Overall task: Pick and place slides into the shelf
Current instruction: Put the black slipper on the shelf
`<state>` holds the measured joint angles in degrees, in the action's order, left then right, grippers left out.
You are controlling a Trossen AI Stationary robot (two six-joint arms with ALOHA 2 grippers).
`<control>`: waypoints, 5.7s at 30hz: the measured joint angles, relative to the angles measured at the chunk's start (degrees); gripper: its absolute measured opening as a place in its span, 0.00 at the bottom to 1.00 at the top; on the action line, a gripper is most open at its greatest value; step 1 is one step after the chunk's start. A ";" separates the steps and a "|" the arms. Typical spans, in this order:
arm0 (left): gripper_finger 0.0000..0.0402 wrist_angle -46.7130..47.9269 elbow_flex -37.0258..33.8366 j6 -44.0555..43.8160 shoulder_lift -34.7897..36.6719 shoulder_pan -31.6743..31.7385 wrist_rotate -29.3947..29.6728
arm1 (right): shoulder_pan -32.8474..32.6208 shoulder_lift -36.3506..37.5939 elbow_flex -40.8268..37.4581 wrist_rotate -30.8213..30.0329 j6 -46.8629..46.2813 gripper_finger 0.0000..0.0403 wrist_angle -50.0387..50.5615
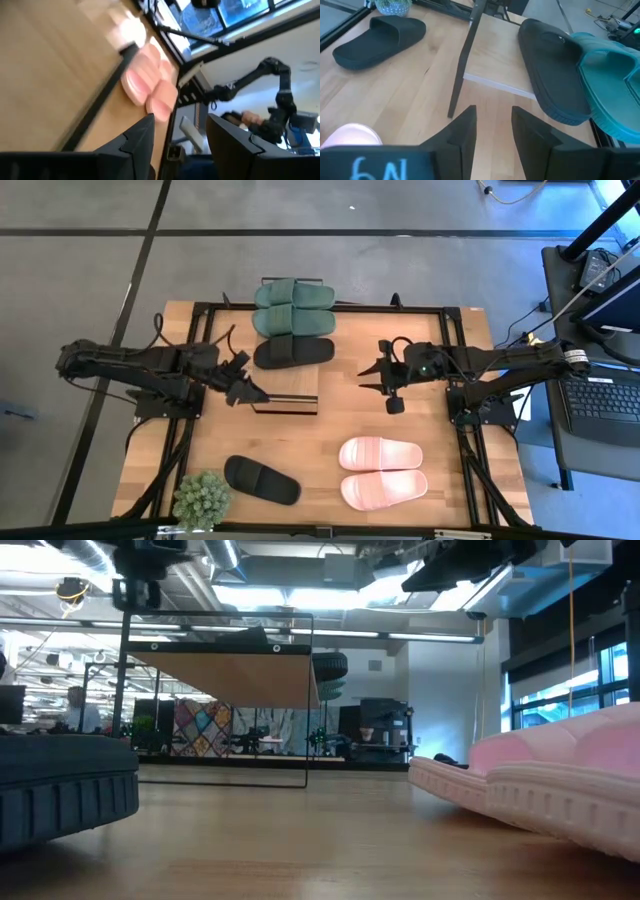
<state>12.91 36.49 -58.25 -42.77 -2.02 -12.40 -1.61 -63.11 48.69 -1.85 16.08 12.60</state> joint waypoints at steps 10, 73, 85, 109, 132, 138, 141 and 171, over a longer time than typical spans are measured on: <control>0.42 8.78 0.00 -13.79 1.31 -17.88 7.49 | -0.02 0.00 0.00 -0.05 0.67 0.31 0.04; 0.42 -10.50 -15.52 -63.27 -21.67 -45.77 21.50 | -7.26 -0.15 0.00 0.41 -12.84 0.31 2.64; 0.42 -17.67 -15.52 -63.16 -26.30 -45.72 22.31 | -7.26 -0.15 0.00 0.41 -12.73 0.31 2.67; 0.07 -27.47 -15.54 -48.13 -30.05 -42.49 22.82 | -7.26 -0.15 0.00 0.41 -12.64 0.31 2.71; 0.00 -44.07 -15.56 -18.09 -17.49 -42.73 44.55 | -7.24 -0.15 0.00 0.41 -12.93 0.31 2.40; 0.00 -45.03 -15.54 -3.75 -6.68 -42.71 54.54 | -7.25 -0.15 0.00 0.41 -13.03 0.31 1.19; 0.00 -45.27 -15.54 2.21 -0.54 -42.71 56.55 | -7.24 -0.15 0.00 0.41 -13.03 0.31 0.92; 0.00 -15.74 -15.52 -11.99 21.38 -19.50 46.05 | -7.19 -0.15 0.00 0.39 -9.78 0.31 -0.46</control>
<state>-2.83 20.97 -70.24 -21.39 -21.52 33.65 -8.80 -63.26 48.69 -1.45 6.31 12.14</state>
